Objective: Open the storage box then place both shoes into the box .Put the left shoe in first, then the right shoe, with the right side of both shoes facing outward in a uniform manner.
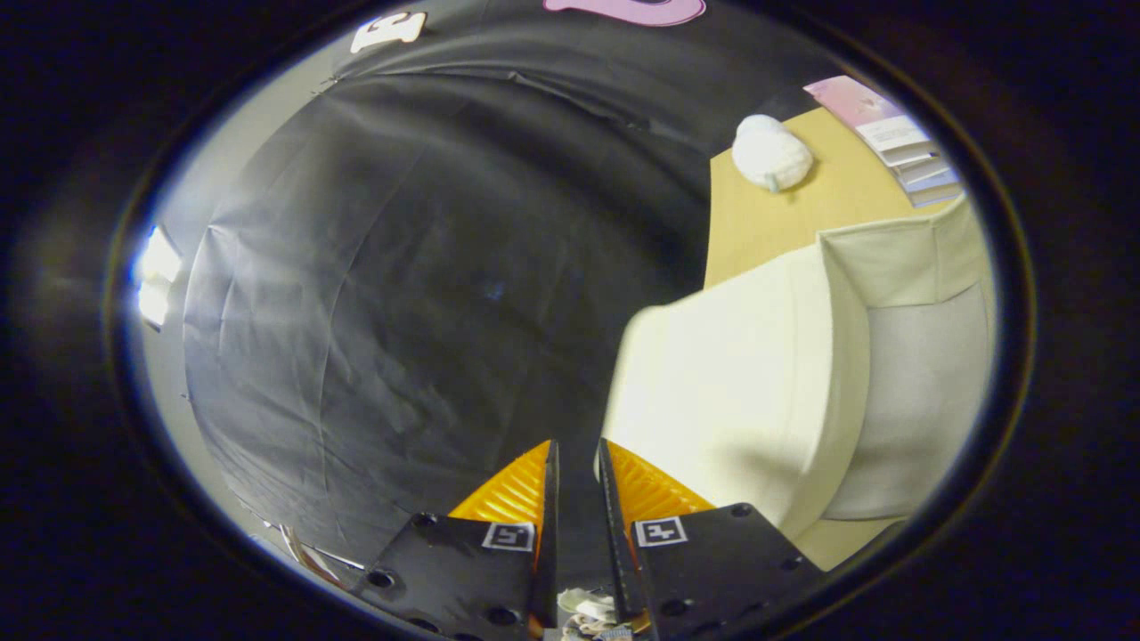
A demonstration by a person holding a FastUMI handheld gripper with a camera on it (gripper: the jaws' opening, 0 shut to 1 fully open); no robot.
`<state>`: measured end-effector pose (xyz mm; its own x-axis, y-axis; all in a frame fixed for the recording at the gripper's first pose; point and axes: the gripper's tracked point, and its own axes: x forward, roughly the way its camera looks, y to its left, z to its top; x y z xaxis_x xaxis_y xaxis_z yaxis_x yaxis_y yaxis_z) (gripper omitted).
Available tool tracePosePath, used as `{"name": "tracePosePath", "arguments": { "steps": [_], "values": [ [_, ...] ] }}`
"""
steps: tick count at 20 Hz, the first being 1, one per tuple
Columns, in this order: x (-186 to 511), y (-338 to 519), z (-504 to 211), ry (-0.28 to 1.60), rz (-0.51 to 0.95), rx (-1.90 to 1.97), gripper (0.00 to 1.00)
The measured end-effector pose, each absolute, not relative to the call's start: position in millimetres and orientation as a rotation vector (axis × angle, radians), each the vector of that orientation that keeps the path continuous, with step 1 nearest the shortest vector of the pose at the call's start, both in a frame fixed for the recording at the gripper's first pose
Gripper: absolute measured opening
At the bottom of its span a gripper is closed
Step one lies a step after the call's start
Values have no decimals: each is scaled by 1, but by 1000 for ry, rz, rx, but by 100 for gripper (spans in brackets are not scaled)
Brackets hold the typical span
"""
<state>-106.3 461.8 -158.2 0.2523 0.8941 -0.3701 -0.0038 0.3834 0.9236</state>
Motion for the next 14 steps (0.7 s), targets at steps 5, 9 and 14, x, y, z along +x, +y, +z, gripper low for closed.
{"name": "tracePosePath", "arguments": {
  "steps": [5, 9, 14],
  "values": [
    [-99, 454, -159, 1110, 737, 972, 27],
    [-92, 450, -161, 1064, 702, 948, 27],
    [-81, 437, -159, 998, 655, 915, 27]
  ]
}}
